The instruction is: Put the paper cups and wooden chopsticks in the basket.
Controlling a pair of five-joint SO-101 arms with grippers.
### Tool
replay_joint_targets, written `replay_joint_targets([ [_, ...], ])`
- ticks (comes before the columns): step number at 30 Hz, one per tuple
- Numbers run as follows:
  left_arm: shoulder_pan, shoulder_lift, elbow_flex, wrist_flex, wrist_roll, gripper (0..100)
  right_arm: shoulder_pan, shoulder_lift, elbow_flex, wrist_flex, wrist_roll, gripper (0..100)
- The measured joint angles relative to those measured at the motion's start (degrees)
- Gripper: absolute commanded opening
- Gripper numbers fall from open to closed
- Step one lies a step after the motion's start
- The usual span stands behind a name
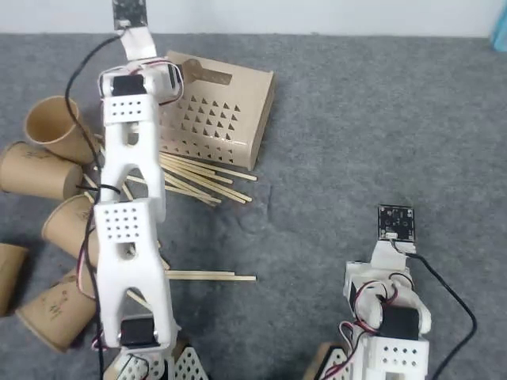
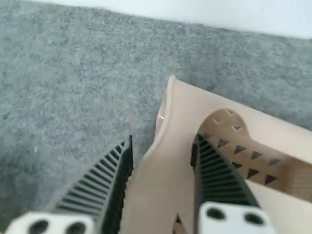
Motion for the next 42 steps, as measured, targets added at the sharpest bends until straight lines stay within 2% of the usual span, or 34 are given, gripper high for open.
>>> replay_joint_targets([
  [9, 0.4, 15.9, -22.6, 4.5, -2.4, 18, 0.0, 0.0, 0.0, 0.0, 0.0, 0.6],
  [12, 0.5, 18.4, -26.4, 4.7, -2.7, 12, 0.0, 0.0, 0.0, 0.0, 0.0, 0.6],
  [15, 1.1, 19.2, -28.7, 5.3, -2.7, 0, 0.0, 0.0, 0.0, 0.0, 0.0, 0.6],
  [18, 2.2, 19.2, -29.2, 5.7, -2.4, 2, 0.0, 0.0, 0.0, 0.0, 0.0, 0.6],
  [28, 6.2, 14.2, -29.5, 15.6, -2.4, 1, 0.0, 0.0, 0.0, 0.0, 0.0, 0.6],
  [31, 7.5, 10.5, -29.5, 19.1, -5.6, 1, 0.0, 0.0, 0.0, 0.0, 0.0, 0.6],
  [42, 11.0, -7.6, -29.5, 30.8, -25.1, 1, 0.0, 0.0, 0.0, 0.0, 0.0, 0.6],
])
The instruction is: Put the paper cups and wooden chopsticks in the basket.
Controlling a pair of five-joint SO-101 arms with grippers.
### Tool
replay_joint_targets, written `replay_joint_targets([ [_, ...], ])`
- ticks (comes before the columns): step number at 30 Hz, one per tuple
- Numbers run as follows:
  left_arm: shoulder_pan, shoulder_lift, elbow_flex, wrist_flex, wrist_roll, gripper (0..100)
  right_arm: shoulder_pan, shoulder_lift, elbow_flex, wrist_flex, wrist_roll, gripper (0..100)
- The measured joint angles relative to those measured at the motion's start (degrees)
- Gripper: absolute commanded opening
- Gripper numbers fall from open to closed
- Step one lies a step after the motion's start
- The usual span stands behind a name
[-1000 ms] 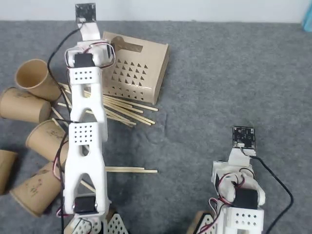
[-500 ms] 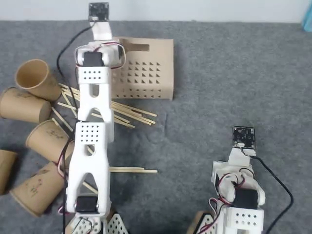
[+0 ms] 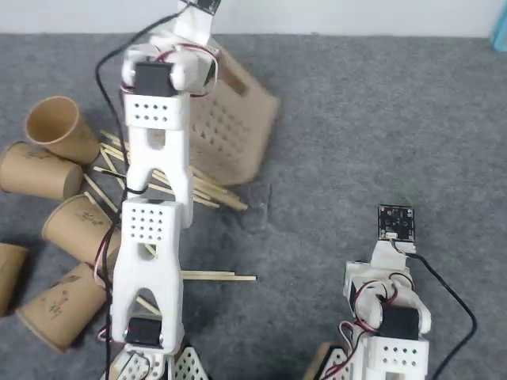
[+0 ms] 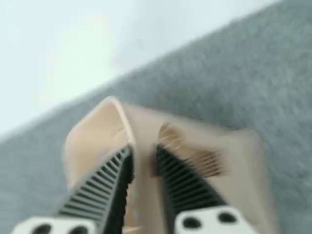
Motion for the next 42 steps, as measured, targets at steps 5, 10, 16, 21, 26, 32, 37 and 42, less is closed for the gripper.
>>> replay_joint_targets([
  [5, -0.4, -8.4, 0.0, 1.2, -6.4, 1, 0.0, 0.0, 0.0, 0.0, 0.0, 0.6],
  [10, -0.3, -12.7, 0.0, 1.2, -8.9, 1, 0.0, 0.0, 0.0, 0.0, 0.0, 0.6],
  [16, -0.4, -12.7, 0.0, 3.0, -6.4, 1, 0.0, 0.0, 0.0, 0.0, 0.0, 0.6],
  [21, -1.1, -11.8, 0.0, 3.3, 0.9, 7, 0.0, 0.0, 0.0, 0.0, 0.0, 0.6],
  [26, -1.0, -11.8, 0.0, 5.5, 5.5, 16, 0.0, 0.0, 0.0, 0.0, 0.0, 0.6],
  [32, -1.0, -11.8, 0.0, 6.0, 4.0, 15, 0.1, 0.0, 0.0, 0.0, 0.0, 0.6],
  [37, -0.4, -14.1, 5.3, 6.1, 3.3, 15, 0.1, 0.0, 0.0, 0.0, 0.0, 0.6],
  [42, 2.8, -24.3, 22.2, 6.1, 4.2, 15, 0.1, 0.0, 0.0, 0.0, 0.0, 0.6],
])
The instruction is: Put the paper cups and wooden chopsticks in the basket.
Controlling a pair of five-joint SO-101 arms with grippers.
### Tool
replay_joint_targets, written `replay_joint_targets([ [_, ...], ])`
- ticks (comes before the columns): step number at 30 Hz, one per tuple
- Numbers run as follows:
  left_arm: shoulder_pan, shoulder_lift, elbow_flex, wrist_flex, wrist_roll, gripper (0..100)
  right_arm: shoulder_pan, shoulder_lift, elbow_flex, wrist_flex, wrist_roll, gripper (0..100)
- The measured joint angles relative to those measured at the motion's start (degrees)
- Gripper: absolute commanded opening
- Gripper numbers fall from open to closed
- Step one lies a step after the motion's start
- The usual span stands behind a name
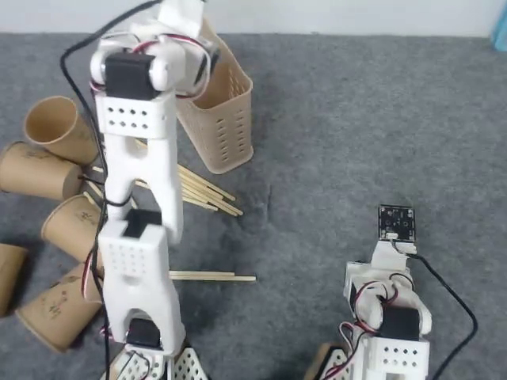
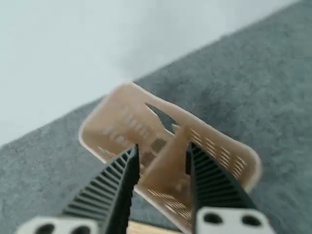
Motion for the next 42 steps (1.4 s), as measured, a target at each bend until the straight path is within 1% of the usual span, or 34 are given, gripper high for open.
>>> replay_joint_targets([
  [6, 3.8, -12.0, 20.3, 0.0, 0.6, 16, 0.0, 0.0, 0.0, 0.0, 0.0, 0.6],
  [13, 6.3, -13.0, 33.3, -0.2, -5.0, 15, 0.0, 0.0, 0.0, 0.0, 0.0, 0.6],
  [15, 6.3, -13.5, 36.3, -1.9, -5.9, 15, 0.0, 0.0, 0.0, 0.0, 0.0, 0.6],
  [21, 6.3, -13.8, 46.5, -11.4, -6.2, 15, 0.0, 0.0, 0.0, 0.0, 0.0, 0.6],
  [24, 6.3, -13.8, 49.9, -13.6, -6.2, 15, 0.0, 0.0, 0.0, 0.0, 0.0, 0.6],
  [26, 6.5, -13.8, 50.5, -14.1, -6.2, 10, 0.0, 0.0, 0.0, 0.0, 0.0, 0.6],
  [28, 7.0, -13.8, 50.8, -14.4, -6.2, 1, 0.0, 0.0, 0.0, 0.0, 0.0, 0.6],
  [29, 7.4, -13.8, 50.8, -14.8, -5.9, 0, 0.0, 0.0, 0.0, 0.0, 0.0, 0.6],
  [30, 7.6, -13.8, 50.8, -15.1, -4.9, 2, 0.0, 0.0, 0.0, 0.0, 0.0, 0.6],
  [33, 8.8, -13.7, 49.1, -15.4, -0.1, 1, 0.0, 0.0, 0.0, 0.0, 0.0, 0.6],
  [42, 10.6, -13.7, 40.0, -15.6, 20.7, 1, 0.0, 0.0, 0.0, 0.0, 0.0, 0.6],
])
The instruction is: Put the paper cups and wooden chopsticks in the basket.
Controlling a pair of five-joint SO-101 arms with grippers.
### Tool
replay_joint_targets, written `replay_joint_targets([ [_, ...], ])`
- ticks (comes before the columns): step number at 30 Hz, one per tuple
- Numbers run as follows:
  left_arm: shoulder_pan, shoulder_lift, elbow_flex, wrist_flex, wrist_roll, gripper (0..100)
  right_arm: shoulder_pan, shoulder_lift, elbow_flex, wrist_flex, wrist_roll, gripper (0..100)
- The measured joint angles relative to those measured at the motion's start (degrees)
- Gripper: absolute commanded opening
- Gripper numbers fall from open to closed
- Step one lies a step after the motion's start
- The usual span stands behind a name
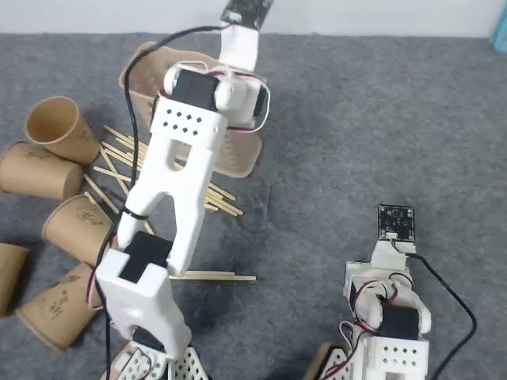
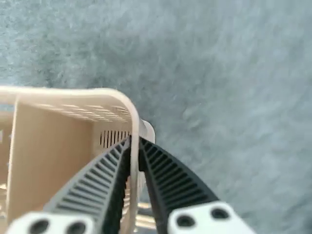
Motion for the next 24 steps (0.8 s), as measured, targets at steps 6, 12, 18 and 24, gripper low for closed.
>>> replay_joint_targets([
  [6, 1.2, 0.0, -2.5, -3.6, 9.2, 1, 0.0, 0.0, 0.0, 0.0, 0.0, 0.6],
  [12, 1.2, 0.0, -2.6, -6.9, 16.0, 1, 0.0, 0.0, 0.0, 0.0, 0.0, 0.6],
  [18, 4.4, 2.1, -2.7, -7.2, 17.1, 4, 0.0, 0.0, 0.0, 0.0, 0.0, 0.6],
  [24, 9.3, 2.5, -3.2, -7.5, 16.9, 22, 0.0, 0.0, 0.0, 0.0, 0.0, 0.6],
])
